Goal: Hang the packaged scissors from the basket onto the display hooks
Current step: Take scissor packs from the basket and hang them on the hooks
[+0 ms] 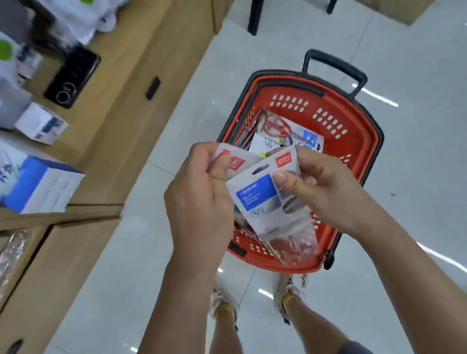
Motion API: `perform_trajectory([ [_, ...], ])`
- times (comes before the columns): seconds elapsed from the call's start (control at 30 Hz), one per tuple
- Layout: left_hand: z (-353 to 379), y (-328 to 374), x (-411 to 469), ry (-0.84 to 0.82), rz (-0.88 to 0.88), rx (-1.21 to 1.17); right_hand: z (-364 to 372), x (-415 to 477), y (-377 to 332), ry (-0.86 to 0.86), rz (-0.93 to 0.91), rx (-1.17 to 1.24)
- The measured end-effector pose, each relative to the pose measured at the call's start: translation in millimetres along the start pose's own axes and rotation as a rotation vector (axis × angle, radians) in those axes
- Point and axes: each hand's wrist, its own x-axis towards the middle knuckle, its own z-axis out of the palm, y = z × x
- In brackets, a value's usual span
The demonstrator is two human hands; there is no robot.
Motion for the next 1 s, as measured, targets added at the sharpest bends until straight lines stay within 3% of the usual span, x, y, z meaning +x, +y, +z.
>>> perform_trajectory([
  [0.23, -88.2, 103.0, 11.4, 0.138, -0.022, -0.039, -9.6, -24.0, -128.6, -0.056, -0.178, -0.057],
  [0.33, -112.8, 139.3, 20.6, 0.177, -0.035, -0.057, -11.7, -32.5, -166.1, 0.002, -0.247, -0.067],
  [0.53, -141.9, 172.3, 12.2, 0.238, -0.144, -0.26, -21.5, -39.2, -207.1, 0.142, -0.186, -0.003],
  [0.6, -143.9, 171.8, -17.8, 0.156, -0.295, -0.427, -24.3, -39.6, -203.5, 0.222, -0.114, 0.032],
  [0.67, -137.5, 174.0, -53.2, -0.054, -0.452, -0.574, -27.5, -39.7, -198.3, 0.33, -0.058, 0.125],
  [0.73, -122.4, 181.0, -82.4, -0.257, -0.49, -0.586, -30.6, -39.4, -197.2, 0.421, -0.005, 0.256],
  [1.0, -82.0, 178.5, -75.0, -0.183, -0.477, -0.477, -51.7, -38.1, -190.3, 0.334, 0.146, 0.484],
])
